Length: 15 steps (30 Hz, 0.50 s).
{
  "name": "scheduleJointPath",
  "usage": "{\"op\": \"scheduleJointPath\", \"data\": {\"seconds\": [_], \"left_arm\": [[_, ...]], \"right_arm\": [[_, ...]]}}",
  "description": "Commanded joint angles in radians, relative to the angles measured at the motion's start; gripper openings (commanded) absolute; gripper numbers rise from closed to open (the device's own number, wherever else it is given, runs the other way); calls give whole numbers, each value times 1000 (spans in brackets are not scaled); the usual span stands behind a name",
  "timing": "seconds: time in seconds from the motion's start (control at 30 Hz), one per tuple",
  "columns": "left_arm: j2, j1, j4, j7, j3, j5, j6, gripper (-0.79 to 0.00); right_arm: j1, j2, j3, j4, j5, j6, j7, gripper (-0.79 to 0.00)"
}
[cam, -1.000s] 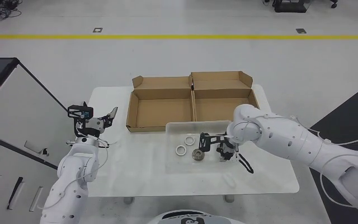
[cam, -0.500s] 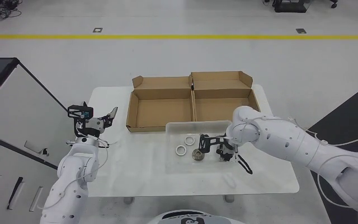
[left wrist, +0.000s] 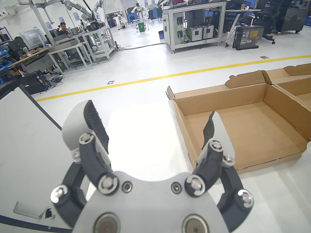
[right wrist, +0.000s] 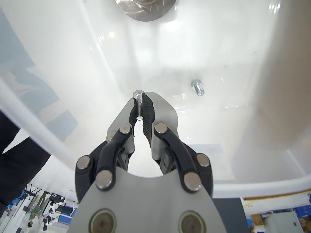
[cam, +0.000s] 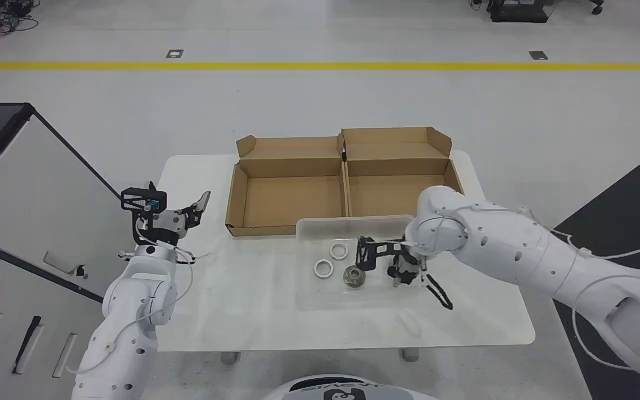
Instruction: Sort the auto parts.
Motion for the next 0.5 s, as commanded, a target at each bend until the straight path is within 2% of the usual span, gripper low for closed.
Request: {"op": "scheduleJointPath", "data": {"seconds": [0.0, 0.17, 0.4, 0.47], "left_arm": [[0, 0, 0, 0, 0, 0, 0, 0], [0, 0, 0, 0, 0, 0, 0, 0], [0, 0, 0, 0, 0, 0, 0, 0], [0, 0, 0, 0, 0, 0, 0, 0]], "right_arm": [[15, 20, 11, -19, 37, -13, -13, -785], [32, 92, 71, -82, 127, -72, -72, -785], [-28, 193, 159, -142, 188, -235, -235, -785], [-37, 205, 170, -145, 195, -268, -268, -785]]}}
